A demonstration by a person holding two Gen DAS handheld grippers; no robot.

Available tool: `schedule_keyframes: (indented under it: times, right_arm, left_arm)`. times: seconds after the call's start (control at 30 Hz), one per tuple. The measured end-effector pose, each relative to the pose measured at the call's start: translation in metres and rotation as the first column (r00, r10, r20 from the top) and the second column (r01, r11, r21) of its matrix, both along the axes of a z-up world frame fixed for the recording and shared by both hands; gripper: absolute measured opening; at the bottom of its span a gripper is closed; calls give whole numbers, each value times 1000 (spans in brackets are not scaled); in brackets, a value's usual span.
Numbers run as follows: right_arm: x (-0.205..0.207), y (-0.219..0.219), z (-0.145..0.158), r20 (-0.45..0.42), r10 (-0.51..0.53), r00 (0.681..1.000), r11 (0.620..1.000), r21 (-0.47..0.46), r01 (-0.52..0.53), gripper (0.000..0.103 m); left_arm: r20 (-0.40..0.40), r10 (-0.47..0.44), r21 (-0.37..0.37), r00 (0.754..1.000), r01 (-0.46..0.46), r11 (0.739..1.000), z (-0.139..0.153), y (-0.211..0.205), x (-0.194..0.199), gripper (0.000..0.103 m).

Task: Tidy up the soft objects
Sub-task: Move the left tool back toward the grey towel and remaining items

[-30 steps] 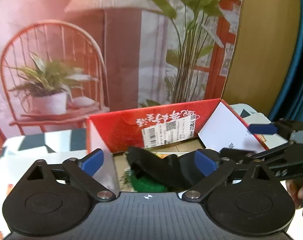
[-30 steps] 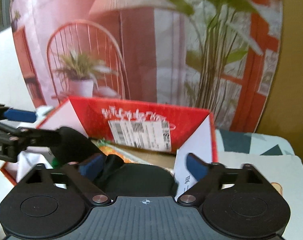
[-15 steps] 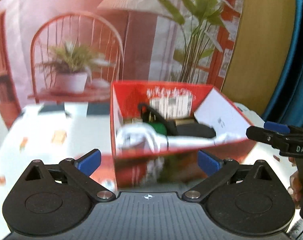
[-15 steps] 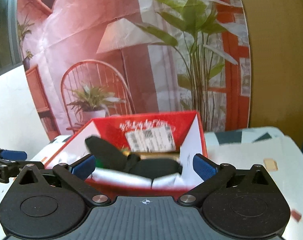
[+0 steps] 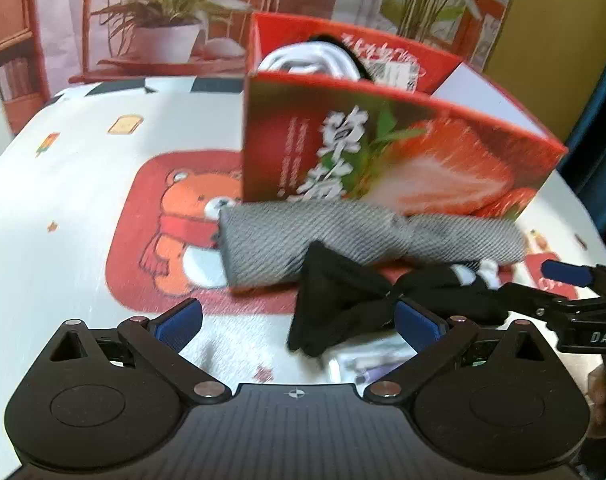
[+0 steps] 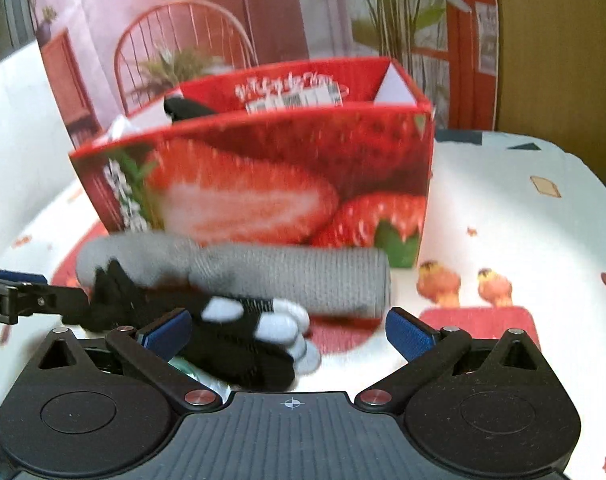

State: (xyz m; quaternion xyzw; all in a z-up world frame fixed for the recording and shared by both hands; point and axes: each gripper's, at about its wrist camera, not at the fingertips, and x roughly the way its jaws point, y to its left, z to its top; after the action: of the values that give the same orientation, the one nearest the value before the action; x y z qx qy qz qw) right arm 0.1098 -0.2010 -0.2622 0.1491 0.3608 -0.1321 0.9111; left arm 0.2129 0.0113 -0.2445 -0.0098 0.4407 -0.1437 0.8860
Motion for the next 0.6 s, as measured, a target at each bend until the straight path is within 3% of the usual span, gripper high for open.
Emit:
schedule_keyframes:
  times: [0.4, 0.6]
  right_arm:
    - [4, 32, -7, -102, 121, 987, 993, 16, -120, 103]
    - [5, 38, -10, -165, 144, 976, 990, 21, -142, 103]
  left_arm:
    - [-121, 1, 23, 993, 2, 1000, -22, 2, -15, 103]
    - [-121, -7, 47, 993, 13, 999, -23, -2, -22, 103]
